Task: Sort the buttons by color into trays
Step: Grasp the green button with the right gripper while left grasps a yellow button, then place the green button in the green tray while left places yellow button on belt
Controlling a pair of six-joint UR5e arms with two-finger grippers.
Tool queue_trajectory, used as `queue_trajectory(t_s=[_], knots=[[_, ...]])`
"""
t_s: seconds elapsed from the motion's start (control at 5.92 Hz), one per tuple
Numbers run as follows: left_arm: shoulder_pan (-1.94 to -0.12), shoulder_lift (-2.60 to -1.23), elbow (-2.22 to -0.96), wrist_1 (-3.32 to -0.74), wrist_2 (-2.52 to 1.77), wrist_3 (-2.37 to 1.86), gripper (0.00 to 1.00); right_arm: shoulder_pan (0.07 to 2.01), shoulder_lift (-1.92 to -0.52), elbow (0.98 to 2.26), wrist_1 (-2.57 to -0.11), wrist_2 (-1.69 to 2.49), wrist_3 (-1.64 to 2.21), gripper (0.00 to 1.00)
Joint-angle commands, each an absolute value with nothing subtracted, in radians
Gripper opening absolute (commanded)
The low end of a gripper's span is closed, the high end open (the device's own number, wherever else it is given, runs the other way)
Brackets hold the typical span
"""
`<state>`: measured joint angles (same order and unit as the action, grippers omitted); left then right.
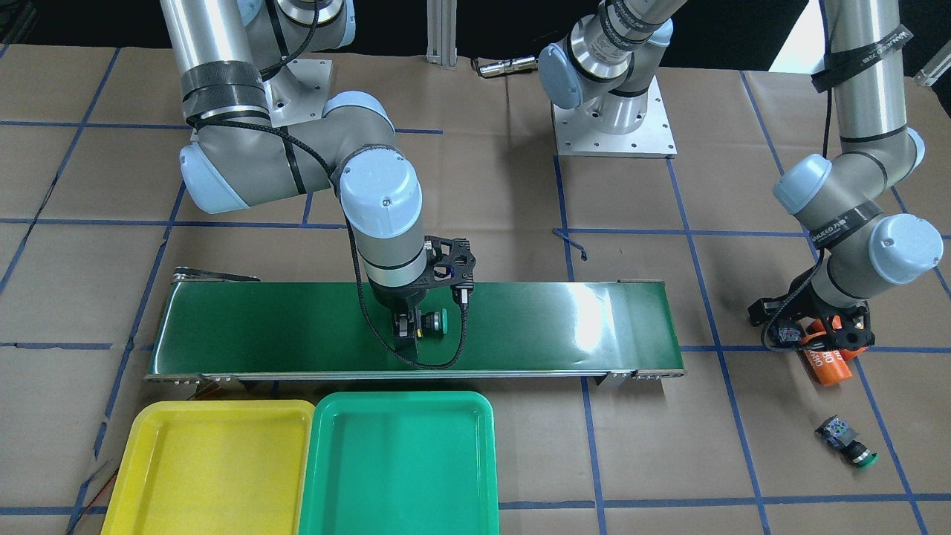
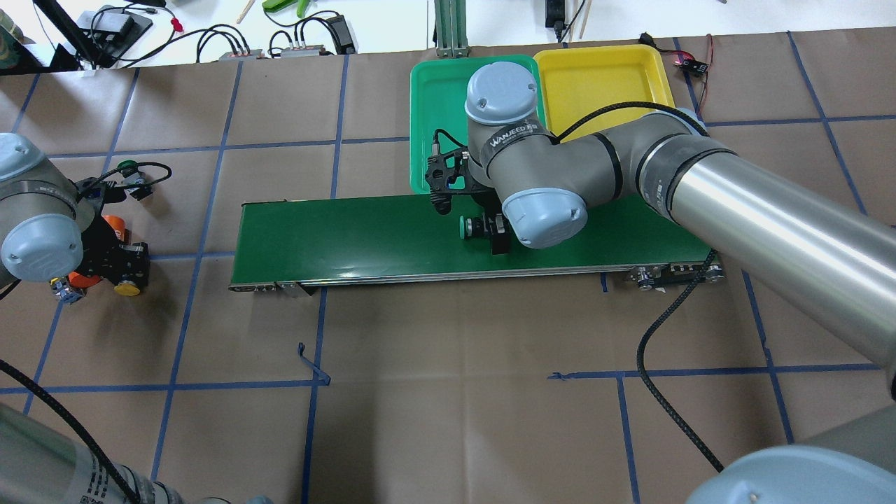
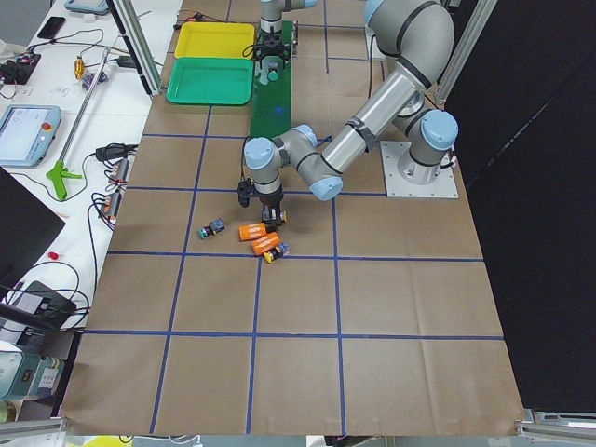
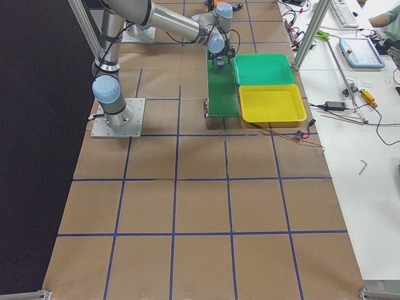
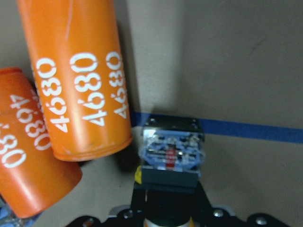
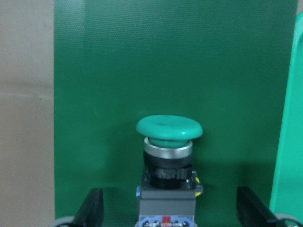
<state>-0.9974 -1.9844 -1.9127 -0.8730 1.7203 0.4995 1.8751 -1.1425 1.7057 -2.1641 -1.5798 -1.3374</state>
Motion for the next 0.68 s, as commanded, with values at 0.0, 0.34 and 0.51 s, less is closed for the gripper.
queue_trajectory(t_s=[0.0, 0.34, 0.51], knots=[[-1.017, -1.918, -1.916, -0.887, 1.72, 0.636, 0.0, 1.832, -1.146, 1.72, -2.187, -1.598, -1.344, 0.62], [-1.192, -1.797, -1.905, -0.958, 1.713, 0.792, 0.0, 1.787, -1.176, 1.72, -2.184, -1.638, -1.367, 0.17], [-1.286, -1.752, -1.905, -0.989, 1.712, 0.871, 0.0, 1.783, -1.189, 1.718, -2.189, -1.643, -1.414, 0.12]])
